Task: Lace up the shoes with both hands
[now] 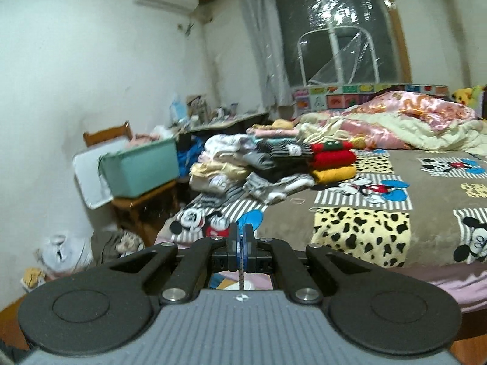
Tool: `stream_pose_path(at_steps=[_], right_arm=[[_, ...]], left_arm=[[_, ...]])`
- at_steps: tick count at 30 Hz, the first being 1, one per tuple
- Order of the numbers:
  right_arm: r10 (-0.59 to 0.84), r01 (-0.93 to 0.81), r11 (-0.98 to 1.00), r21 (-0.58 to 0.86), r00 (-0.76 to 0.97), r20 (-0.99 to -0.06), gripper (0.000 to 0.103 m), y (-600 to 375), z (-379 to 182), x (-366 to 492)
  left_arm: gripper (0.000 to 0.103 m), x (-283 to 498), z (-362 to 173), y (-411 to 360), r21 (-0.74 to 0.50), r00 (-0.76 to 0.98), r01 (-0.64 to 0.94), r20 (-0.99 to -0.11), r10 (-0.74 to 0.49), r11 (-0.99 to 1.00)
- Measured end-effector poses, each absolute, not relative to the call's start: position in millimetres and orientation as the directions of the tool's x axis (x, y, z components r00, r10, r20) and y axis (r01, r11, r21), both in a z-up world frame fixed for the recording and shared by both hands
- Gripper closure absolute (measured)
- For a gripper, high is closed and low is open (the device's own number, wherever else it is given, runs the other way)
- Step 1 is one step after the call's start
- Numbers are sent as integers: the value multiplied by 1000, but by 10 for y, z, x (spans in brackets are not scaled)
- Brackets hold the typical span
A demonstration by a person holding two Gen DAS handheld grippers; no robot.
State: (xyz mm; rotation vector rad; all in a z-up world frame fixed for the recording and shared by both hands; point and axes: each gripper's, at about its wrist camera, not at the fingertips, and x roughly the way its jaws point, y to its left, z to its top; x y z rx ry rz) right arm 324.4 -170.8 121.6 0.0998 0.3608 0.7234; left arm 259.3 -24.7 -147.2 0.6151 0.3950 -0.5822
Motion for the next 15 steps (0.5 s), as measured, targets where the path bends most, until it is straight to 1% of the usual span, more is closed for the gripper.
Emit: stream_pose_path(at_steps=[3,6,8,9,10,13,15], right_arm=[[645,-600,764,238,717,-263,99,-1853,1168,3217],[634,-579,772,262,731,-252,99,-1984,1104,3213],[630,-571,774,272,735,-250,99,-2043,1062,3203],[630,-570,774,275,734,-252,99,-2064,1038,3202],[632,-570,773,278,732,-254,99,-2080,1011,3203],[640,-574,766,289,723,-262,99,-2088,930,3199],[645,-580,762,288,713,-273,99,-2059,856,3196]], left_arm=[[69,2611,-1462,-274,434,764,626,-506,-400,648],[76,2618,-1474,-301,466,753,648,-511,-415,603],[84,2616,-1519,-307,504,737,671,-532,-416,544],[87,2605,-1545,-305,525,721,691,-553,-418,496],[95,2580,-1566,-300,544,703,711,-572,-422,445],[97,2499,-1634,-280,582,653,757,-643,-400,297],[97,2474,-1697,-255,575,615,786,-694,-375,226]])
